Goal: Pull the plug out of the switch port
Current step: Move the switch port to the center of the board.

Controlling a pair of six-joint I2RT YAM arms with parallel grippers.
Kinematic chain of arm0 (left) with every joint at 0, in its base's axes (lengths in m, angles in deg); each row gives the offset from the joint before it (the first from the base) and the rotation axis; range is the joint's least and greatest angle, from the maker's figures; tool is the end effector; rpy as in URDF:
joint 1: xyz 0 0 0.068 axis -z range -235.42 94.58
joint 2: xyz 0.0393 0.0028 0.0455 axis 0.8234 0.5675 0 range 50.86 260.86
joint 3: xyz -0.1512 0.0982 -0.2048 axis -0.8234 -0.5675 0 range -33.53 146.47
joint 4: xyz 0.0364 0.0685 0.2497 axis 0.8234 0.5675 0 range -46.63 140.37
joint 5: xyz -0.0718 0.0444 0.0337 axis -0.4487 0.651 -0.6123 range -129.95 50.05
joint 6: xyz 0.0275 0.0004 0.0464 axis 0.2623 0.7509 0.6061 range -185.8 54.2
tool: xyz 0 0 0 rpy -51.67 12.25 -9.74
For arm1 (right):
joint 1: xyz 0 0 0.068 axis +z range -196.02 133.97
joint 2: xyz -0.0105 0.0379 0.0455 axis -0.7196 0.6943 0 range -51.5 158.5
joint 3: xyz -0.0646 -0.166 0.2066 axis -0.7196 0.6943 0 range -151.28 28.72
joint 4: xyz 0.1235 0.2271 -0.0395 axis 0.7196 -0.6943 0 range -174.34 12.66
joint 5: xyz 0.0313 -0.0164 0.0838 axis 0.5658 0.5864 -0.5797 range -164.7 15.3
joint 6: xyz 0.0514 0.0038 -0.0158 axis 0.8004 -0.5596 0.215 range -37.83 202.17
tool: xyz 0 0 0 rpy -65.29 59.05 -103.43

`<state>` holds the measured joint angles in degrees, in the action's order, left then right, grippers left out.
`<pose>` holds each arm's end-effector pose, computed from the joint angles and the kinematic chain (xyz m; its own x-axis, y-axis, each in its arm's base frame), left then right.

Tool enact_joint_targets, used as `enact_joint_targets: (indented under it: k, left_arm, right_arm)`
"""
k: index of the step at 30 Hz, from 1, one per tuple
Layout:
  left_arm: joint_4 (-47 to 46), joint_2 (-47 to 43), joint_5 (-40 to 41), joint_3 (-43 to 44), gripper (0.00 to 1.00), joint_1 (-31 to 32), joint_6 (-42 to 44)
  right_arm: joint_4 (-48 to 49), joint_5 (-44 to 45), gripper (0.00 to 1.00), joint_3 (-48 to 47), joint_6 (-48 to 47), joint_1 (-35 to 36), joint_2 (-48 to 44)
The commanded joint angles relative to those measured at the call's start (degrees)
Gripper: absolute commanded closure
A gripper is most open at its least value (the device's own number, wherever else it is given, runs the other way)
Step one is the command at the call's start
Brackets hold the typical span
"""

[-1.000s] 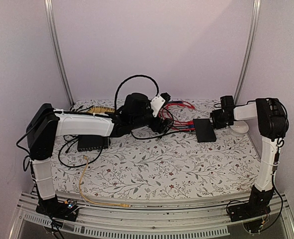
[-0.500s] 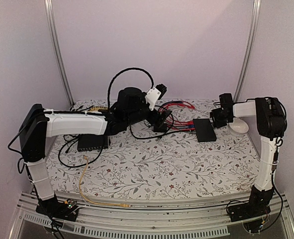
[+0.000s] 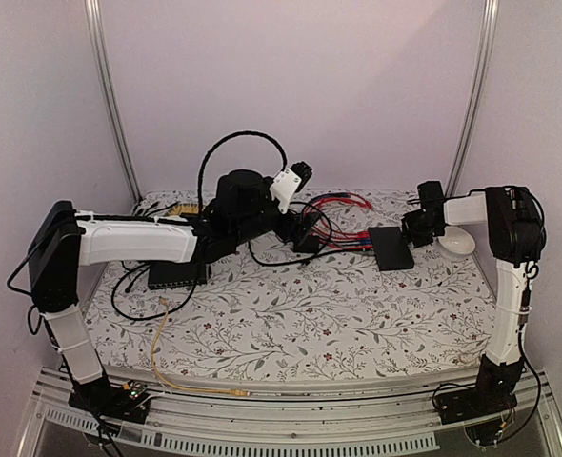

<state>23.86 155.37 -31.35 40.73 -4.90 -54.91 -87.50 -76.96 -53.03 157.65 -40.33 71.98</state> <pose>0.2809 -0.3326 0.2771 0.0102 0.2816 -0.9595 0.6802 0.7014 0.2131 0.4538 0.0467 0.1292 -0.3158 0.9406 -0.1247 0.7270 0.3243 0.6053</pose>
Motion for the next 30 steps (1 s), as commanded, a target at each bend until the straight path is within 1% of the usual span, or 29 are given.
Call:
enact_joint_targets:
  k: [1,3,11,18,30]
  left_arm:
    - [-2.36,-2.15,0.85,-0.91,0.03,0.57,0.63]
    - [-2.59,-2.35,1.03,-1.19,0.03,0.62,0.64]
    - [-2.71,-2.94,2.1,-2.96,0.03,0.6,-0.64]
    - [-2.44,-2.52,0.33,-6.14,0.02,0.46,-5.7]
    - [-5.32,-3.35,-3.2,-15.37,0.03,0.8,-13.56]
  right_arm:
    - [-0.88,0.15,0.92,-1.06,-1.24,0.43,0.85]
    - [-0.81,0.15,0.96,-0.97,-1.55,0.55,0.59]
    - [-0.79,1.28,0.97,-0.82,-3.44,1.89,-0.92]
    - [-0.75,1.46,0.97,-0.01,-2.91,4.26,-1.4]
    - [0.9,2.44,0.97,3.78,0.54,9.89,-3.1]
